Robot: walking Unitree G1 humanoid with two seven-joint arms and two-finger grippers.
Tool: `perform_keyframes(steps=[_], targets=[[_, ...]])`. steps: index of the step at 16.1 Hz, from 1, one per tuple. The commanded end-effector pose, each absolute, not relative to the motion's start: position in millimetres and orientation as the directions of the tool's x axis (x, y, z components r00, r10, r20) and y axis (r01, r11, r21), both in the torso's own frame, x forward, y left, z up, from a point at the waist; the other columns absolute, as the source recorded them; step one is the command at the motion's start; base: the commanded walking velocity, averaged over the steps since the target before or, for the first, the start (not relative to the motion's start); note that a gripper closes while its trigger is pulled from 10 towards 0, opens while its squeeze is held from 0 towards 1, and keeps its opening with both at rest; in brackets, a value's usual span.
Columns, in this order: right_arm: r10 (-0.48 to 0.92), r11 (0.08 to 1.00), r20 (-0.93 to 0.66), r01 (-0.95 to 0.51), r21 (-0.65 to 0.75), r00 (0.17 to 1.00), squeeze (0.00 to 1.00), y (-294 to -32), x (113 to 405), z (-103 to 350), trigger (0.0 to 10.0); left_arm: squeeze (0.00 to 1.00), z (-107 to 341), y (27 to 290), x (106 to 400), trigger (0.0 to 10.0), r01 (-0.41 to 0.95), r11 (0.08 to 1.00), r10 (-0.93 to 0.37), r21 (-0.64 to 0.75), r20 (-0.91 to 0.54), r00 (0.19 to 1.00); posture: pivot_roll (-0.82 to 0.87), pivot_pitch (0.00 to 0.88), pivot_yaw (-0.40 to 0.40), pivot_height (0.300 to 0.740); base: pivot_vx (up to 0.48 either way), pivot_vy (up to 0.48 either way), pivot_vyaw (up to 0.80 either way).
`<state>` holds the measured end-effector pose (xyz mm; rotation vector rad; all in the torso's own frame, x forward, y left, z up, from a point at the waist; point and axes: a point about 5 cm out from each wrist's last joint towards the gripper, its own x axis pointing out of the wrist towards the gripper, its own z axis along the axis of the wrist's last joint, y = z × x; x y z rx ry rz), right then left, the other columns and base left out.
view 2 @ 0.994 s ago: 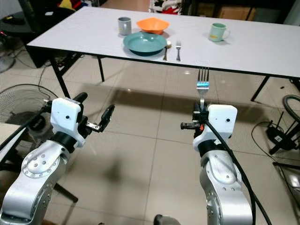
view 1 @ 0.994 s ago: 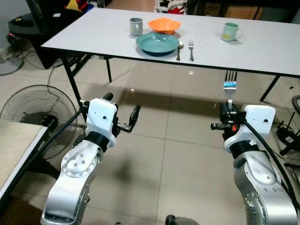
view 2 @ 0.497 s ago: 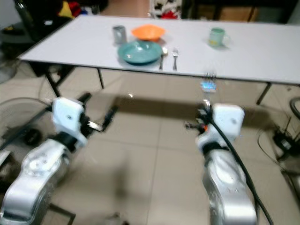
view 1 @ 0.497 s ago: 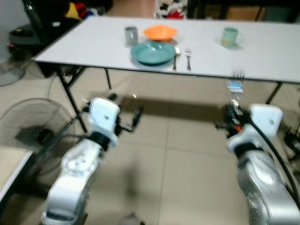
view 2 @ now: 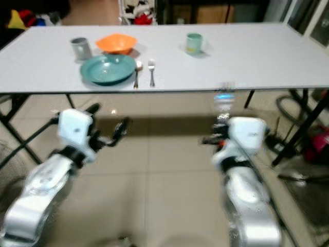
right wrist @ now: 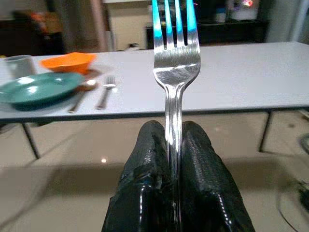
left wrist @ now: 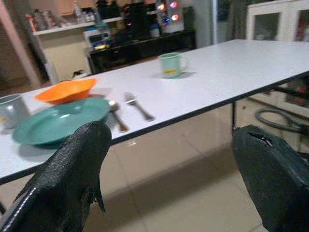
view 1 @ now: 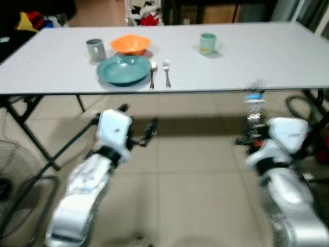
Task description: Setting the table
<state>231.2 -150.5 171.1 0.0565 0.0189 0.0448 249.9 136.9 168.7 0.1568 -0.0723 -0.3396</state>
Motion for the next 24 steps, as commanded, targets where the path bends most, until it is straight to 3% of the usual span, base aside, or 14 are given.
perform_keyframes(steps=[1,6,13,24], targets=[[0.024,0.999,-0.021,-0.023,0.046,0.999,0.0,-157.9,228.6,172.6,10.0,0.0,170.0,131.9,249.2,10.0,0.341,0.926,-0.353,0.163,0.054,0.934,0.01,0.03,0.025,0.74,0.33,0.0,0.0],[0.04,0.998,-0.056,-0.038,0.042,0.998,0.0,-158.8,227.4,169.3,10.0,0.0,168.7,131.1,248.2,10.0,0.335,0.93,-0.346,0.148,0.057,0.936,0.0,0.019,0.018,0.74,0.32,0.0,0.0],[0.029,0.999,-0.067,-0.026,0.047,0.997,0.0,-162.1,226.7,168.9,10.0,0.0,167.9,127.6,248.7,10.0,0.346,0.927,-0.357,0.14,0.06,0.932,-0.01,0.017,0.02,0.74,0.324,0.0,-0.78],[0.134,0.99,-0.121,-0.128,0.057,0.984,0.0,-155.9,227.2,164.3,10.0,0.0,165.8,130.4,248.9,10.0,0.324,0.936,-0.334,0.136,0.056,0.941,-0.01,0.021,0.011,0.74,0.327,0.0,0.0]])
